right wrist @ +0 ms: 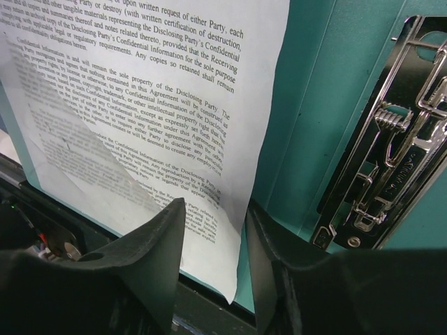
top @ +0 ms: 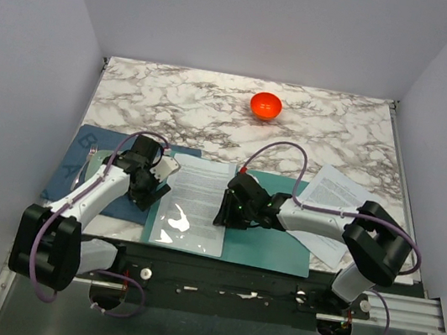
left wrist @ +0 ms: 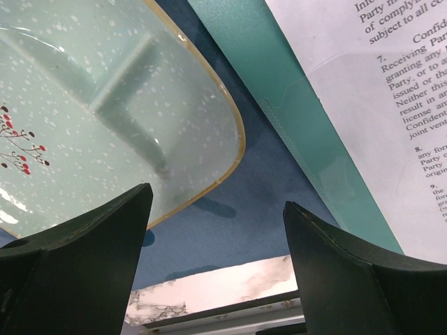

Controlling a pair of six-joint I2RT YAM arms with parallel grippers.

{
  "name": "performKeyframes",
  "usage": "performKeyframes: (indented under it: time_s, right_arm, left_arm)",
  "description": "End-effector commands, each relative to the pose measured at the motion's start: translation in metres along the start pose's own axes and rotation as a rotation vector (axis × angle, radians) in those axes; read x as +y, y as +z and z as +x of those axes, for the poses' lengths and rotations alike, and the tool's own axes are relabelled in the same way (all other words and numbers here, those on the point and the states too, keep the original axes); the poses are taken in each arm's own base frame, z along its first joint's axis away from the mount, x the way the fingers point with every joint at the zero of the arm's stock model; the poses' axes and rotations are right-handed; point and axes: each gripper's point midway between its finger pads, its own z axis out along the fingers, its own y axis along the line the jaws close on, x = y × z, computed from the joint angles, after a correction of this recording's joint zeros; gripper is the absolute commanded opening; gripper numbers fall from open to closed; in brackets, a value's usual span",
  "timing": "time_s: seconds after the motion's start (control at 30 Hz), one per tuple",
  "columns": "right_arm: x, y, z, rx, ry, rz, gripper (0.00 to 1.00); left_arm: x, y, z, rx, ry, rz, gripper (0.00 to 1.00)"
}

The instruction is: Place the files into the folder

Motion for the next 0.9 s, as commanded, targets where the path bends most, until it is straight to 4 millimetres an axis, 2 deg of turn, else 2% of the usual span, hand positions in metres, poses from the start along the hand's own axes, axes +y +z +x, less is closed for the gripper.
performKeyframes:
  time_s: [0.0, 0.23, 0.4, 0.57, 0.87]
  right_arm:
    - [0.005, -0.007, -0.005, -0.041, -0.002, -0.010, 0.49]
    - [0.010, -0.012, -0.002, -0.036, -0.011, -0.018, 0.46]
    - [0.013, -0.012, 0.011, -0.008, -0.026, -0.012, 0.46]
    - [0.004, -0.009, 0.024, 0.019, -0.028, 0.014, 0.46]
    - [-0.013, -0.006, 0.030, 0.022, -0.019, 0.067, 0.45]
  left_arm:
    - [-0.004, -0.009, -0.004, -0.032, 0.024, 0.022, 0.89]
    - [-0.007, -0.013, 0.001, -0.038, 0.034, 0.021, 0.89]
    - [-0.009, -0.011, 0.007, -0.032, 0.050, 0.021, 0.89]
    - [-0.010, -0.004, 0.013, -0.019, 0.062, 0.018, 0.89]
    - [-0.010, 0.000, 0.015, -0.007, 0.073, 0.014, 0.88]
